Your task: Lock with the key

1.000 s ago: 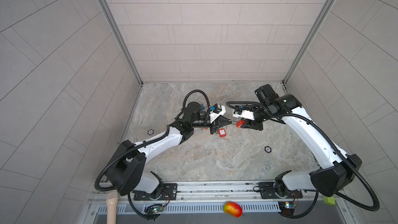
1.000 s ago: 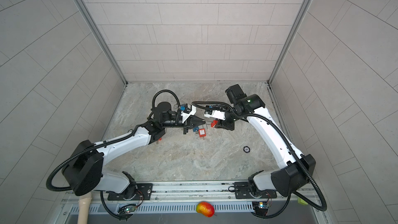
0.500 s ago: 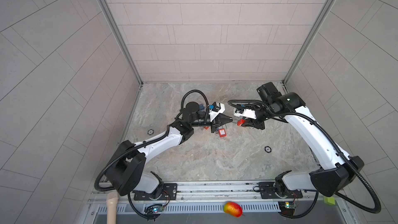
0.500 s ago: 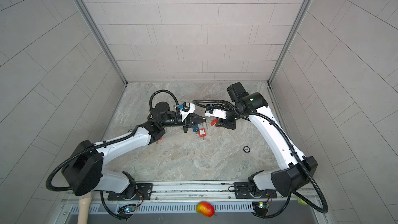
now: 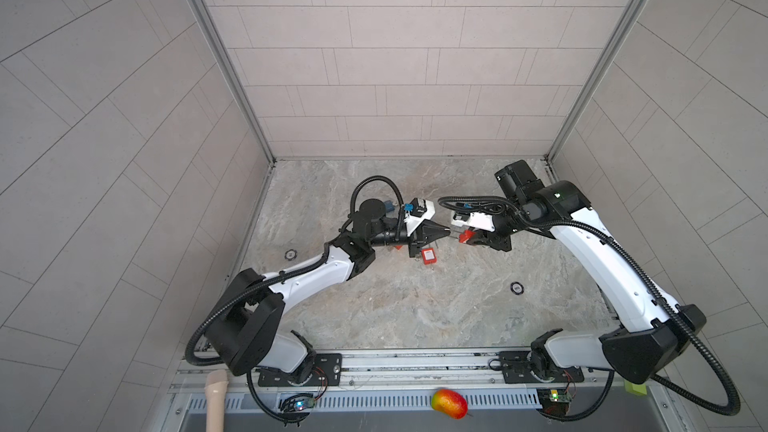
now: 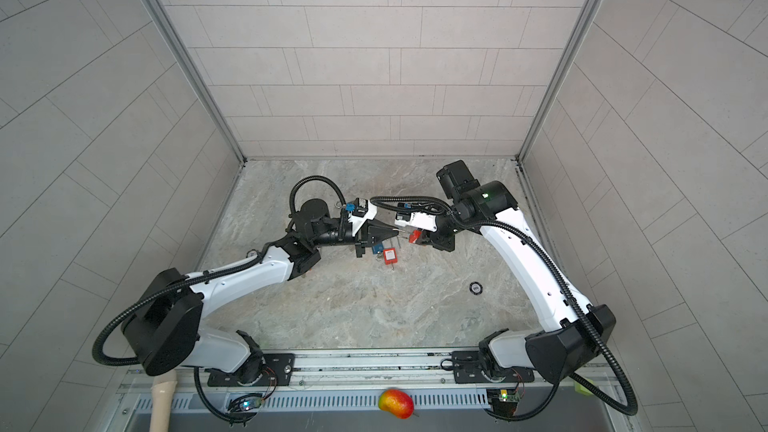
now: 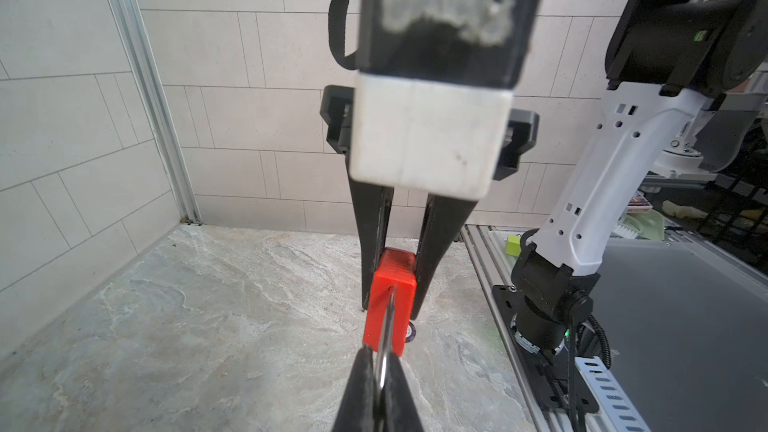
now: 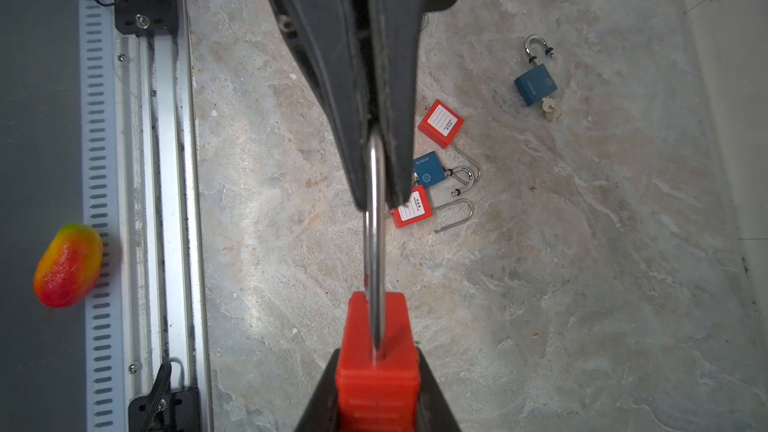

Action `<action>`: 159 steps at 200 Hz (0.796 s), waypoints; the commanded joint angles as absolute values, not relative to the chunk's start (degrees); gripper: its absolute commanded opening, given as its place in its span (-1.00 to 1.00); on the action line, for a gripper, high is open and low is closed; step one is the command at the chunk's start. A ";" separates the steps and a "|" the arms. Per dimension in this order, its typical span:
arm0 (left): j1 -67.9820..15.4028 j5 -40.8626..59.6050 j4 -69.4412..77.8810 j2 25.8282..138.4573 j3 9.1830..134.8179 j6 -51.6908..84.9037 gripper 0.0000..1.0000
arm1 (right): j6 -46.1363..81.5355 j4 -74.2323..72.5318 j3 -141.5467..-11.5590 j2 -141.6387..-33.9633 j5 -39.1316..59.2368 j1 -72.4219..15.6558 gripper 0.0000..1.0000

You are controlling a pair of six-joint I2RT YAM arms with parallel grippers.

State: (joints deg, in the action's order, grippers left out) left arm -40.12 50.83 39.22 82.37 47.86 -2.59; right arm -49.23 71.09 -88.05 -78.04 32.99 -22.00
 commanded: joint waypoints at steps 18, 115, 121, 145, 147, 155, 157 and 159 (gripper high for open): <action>-43.67 48.56 39.11 80.95 46.19 -9.68 -1.00 | -47.33 66.19 -91.03 -79.01 45.70 -23.37 -0.59; -43.86 48.65 46.33 84.62 46.47 -2.12 -1.00 | -47.24 61.80 -91.30 -79.98 45.37 -23.19 -0.53; -43.77 48.61 48.14 85.29 46.65 -0.96 -1.00 | -47.51 62.14 -91.24 -79.99 45.15 -23.18 -0.52; -43.70 48.84 51.18 87.32 48.27 0.94 -1.00 | -47.86 62.85 -90.99 -79.74 44.15 -22.97 -0.49; -43.71 48.93 51.40 87.44 48.37 0.96 -1.00 | -47.88 62.89 -90.98 -79.69 44.13 -22.95 -0.48; -43.68 48.85 51.79 87.82 48.73 1.06 -1.00 | -47.94 62.78 -90.95 -79.51 43.83 -22.94 -0.42; -43.68 48.86 51.77 87.87 48.83 1.08 -1.00 | -47.98 62.76 -90.85 -79.47 43.72 -22.94 -0.40; -43.73 48.87 51.83 87.93 48.92 1.10 -1.00 | -47.92 62.75 -90.88 -79.37 43.41 -22.87 -0.37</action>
